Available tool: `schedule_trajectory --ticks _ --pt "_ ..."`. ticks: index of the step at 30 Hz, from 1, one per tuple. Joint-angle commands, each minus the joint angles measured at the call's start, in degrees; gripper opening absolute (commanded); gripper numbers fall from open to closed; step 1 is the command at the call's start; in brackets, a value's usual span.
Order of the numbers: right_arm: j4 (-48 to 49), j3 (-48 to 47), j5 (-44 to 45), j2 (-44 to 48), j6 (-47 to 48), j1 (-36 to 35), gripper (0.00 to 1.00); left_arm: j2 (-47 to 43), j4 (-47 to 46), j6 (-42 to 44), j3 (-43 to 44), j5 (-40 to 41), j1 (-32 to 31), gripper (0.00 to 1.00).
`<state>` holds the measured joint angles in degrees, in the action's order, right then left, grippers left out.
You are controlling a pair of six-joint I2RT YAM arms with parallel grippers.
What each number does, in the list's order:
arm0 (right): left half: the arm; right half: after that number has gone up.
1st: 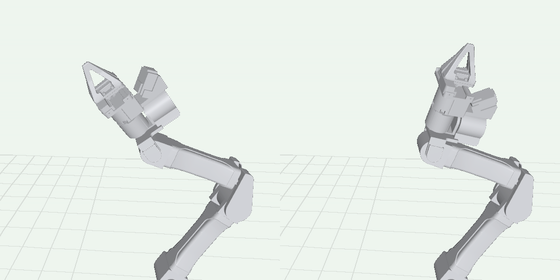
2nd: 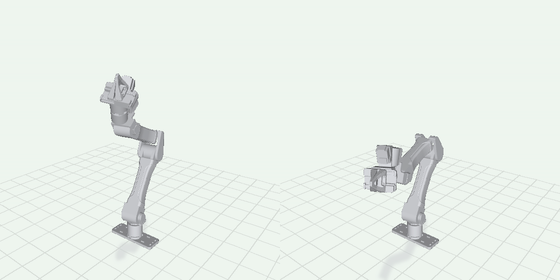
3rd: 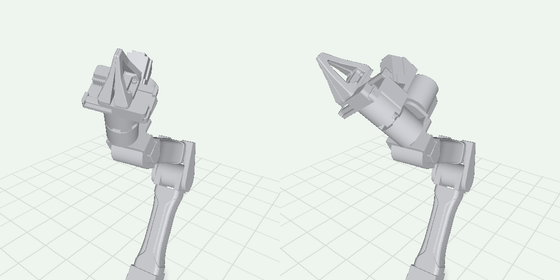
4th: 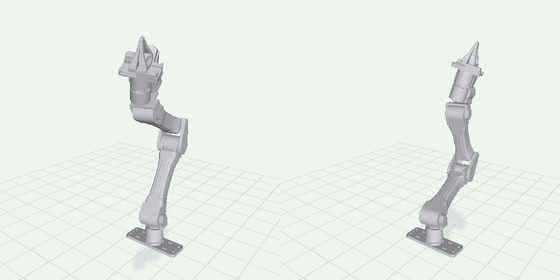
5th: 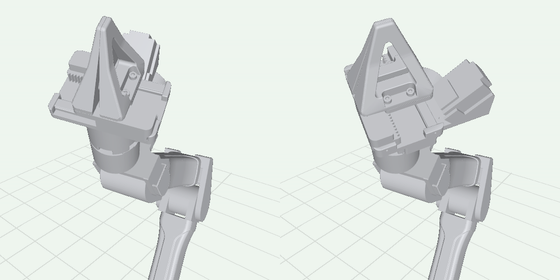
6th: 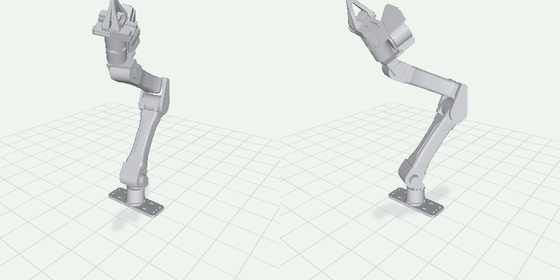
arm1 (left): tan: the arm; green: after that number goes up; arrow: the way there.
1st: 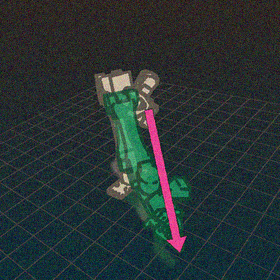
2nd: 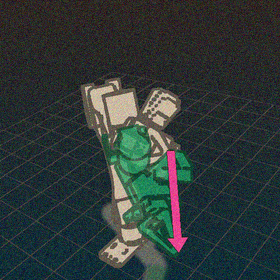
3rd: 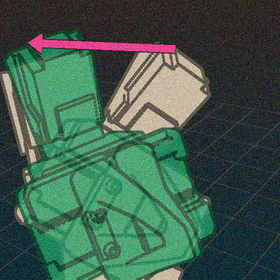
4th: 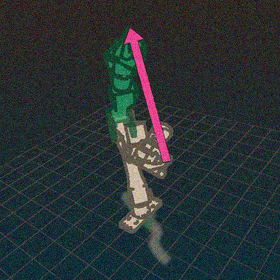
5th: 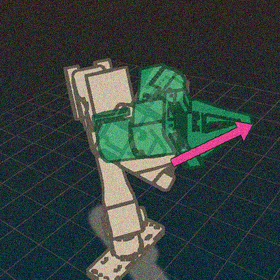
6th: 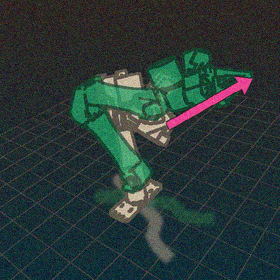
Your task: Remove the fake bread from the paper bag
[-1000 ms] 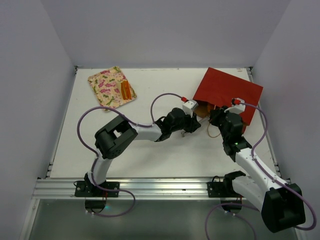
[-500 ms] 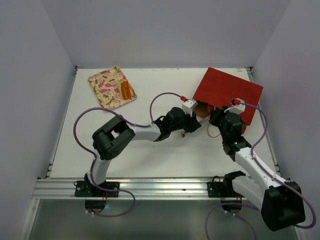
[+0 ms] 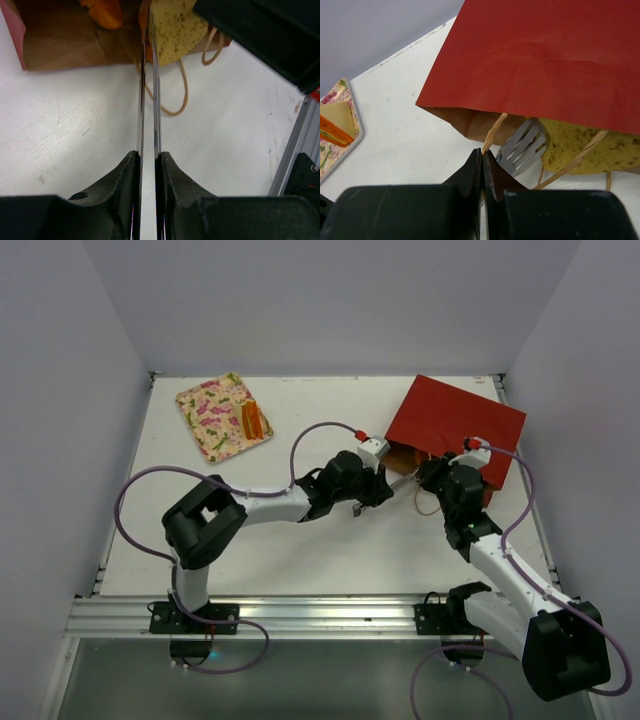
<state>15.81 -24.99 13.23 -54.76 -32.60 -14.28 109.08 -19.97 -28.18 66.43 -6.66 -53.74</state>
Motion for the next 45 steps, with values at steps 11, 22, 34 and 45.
schedule_trajectory --ticks 11,22,34,45 --pt "1.9 -0.1 2.7 0.3 -0.8 0.0 0.0 -12.7 6.2 1.5 -11.4 3.7 0.4 0.04" --pt "2.0 -0.2 2.6 -0.2 -0.8 0.0 0.0 -31.2 8.6 -1.7 -24.8 4.5 0.3 0.05" --pt "1.7 -0.7 2.2 -0.9 -0.8 0.0 0.0 -51.8 19.9 -6.8 -33.4 16.1 2.3 0.0" --pt "1.2 -1.2 2.0 -1.6 -0.4 0.0 0.0 -59.0 30.3 -2.8 -28.8 20.0 18.0 0.0"
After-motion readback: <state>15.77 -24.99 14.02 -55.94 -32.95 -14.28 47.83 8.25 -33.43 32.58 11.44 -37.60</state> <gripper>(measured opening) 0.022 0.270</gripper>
